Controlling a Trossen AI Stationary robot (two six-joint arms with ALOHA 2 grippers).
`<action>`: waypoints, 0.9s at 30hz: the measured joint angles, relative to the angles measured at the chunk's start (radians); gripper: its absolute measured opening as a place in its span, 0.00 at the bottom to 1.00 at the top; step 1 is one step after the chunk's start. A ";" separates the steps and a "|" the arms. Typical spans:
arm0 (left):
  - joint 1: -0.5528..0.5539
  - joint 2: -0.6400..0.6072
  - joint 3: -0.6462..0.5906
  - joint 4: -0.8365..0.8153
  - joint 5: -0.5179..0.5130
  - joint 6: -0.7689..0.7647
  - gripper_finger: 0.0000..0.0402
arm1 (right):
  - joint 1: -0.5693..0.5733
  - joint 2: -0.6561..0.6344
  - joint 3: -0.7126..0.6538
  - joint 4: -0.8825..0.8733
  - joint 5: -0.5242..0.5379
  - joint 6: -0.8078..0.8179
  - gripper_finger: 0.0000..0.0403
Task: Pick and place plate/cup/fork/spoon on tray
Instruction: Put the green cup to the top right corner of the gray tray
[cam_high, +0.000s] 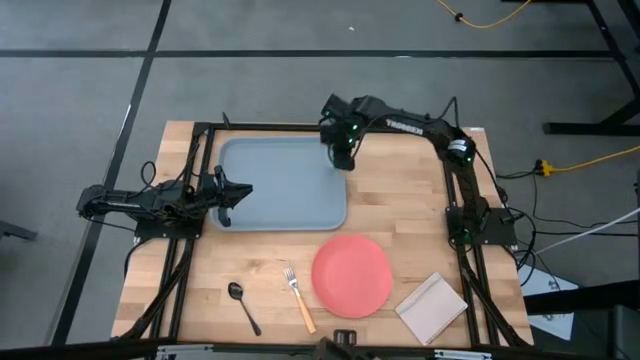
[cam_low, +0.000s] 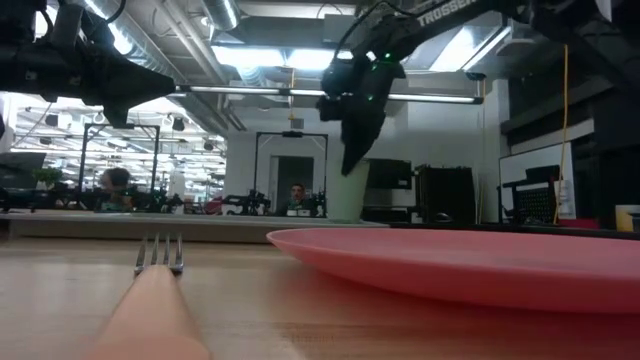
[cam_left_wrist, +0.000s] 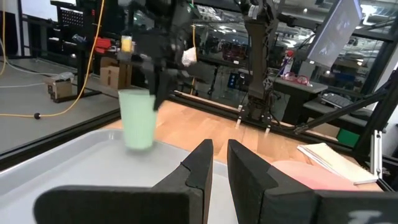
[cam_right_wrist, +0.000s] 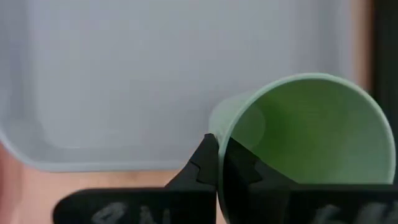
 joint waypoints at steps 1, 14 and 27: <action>0.000 0.000 0.000 0.000 0.000 0.000 0.10 | 0.010 0.013 -0.001 0.013 0.010 -0.017 0.01; 0.000 0.000 0.000 -0.008 0.000 0.006 0.10 | 0.051 0.024 -0.002 0.086 0.112 -0.064 0.11; 0.000 0.000 0.000 -0.008 0.000 0.007 0.10 | 0.052 0.023 0.001 0.087 0.134 -0.061 0.12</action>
